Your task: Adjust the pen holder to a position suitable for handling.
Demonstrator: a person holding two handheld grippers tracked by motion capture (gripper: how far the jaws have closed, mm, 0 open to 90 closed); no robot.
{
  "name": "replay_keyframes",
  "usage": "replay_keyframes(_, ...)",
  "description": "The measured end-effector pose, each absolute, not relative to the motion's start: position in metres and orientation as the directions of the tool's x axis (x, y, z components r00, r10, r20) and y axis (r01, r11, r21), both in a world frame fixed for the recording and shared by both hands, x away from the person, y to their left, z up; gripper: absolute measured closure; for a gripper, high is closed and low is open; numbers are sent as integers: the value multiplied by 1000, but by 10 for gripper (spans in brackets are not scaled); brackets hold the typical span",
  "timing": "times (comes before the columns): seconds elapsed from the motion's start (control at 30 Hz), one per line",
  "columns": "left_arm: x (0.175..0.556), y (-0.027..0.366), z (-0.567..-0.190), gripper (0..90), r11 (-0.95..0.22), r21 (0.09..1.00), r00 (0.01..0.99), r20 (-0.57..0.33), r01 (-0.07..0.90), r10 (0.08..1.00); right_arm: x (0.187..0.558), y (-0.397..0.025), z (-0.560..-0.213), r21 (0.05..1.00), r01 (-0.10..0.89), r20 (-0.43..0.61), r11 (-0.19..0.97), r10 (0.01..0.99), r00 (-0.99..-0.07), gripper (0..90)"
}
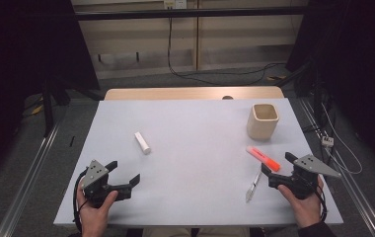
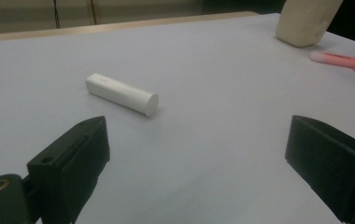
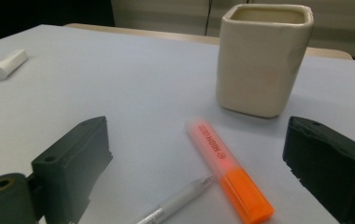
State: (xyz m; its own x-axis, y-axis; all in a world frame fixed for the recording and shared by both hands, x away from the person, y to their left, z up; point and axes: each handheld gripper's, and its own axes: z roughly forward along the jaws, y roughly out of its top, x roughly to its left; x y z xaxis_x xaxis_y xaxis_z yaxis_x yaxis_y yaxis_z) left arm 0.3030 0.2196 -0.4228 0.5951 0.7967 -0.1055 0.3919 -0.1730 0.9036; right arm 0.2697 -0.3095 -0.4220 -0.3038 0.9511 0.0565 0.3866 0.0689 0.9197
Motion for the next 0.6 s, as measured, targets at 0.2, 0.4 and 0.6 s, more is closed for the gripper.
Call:
replay_keyframes(0.2,304,220,-424,65,-170,900,594,-115,401,796,279,-310,-422,890,449,68,77,952,-298,53)
replay_keyframes(0.4,304,219,-424,65,-176,898,592,-110,404,798,286,-309,-415,894,434,41,111,944,-326,40)
replay_keyframes(0.6,303,221,-425,65,-181,895,599,-112,407,793,299,-316,-406,886,452,50,107,945,-323,77)
